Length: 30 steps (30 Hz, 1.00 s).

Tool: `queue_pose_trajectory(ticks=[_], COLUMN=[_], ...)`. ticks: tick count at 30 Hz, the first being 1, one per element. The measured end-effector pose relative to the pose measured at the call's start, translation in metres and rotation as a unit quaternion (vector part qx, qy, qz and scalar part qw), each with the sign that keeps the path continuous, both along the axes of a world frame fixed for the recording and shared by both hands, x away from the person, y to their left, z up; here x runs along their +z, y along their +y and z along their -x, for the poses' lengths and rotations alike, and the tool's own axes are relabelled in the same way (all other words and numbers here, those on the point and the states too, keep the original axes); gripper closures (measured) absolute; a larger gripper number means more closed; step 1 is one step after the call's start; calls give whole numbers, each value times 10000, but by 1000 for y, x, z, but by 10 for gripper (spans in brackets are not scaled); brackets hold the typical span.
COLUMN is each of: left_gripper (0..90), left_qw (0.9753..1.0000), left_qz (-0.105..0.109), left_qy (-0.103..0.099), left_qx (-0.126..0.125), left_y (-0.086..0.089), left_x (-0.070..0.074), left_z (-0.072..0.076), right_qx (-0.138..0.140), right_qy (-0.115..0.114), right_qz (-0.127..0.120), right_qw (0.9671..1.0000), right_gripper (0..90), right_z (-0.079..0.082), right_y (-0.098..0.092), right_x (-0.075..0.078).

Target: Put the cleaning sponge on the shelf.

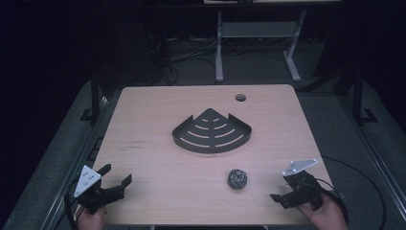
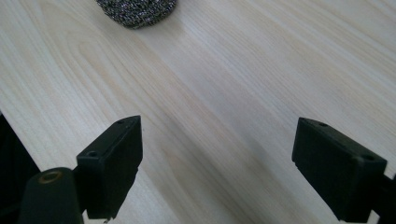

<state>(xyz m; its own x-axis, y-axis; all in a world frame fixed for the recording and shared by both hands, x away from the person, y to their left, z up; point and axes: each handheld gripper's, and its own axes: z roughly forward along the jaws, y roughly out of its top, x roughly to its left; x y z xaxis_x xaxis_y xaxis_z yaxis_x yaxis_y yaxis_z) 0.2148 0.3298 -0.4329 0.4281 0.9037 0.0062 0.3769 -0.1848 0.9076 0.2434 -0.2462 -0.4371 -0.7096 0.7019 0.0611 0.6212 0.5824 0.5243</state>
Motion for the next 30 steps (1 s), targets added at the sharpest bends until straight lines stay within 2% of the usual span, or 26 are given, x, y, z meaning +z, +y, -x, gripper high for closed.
queue_pose_trajectory(ticks=[18, 30], left_gripper=[133, 134], left_qw=[10000, 10000], left_qz=[-57, -38], left_qy=[-13, -19], left_qx=[-38, -75], left_y=[-3, -2], left_x=[0, 1], left_z=[0, 0], right_qx=[300, 613], right_qy=[-33, -43], right_qz=[89, 175], right_qw=[9995, 9980], right_gripper=[157, 156], right_z=[-5, -15], right_y=[22, 48], right_x=[9, 15])
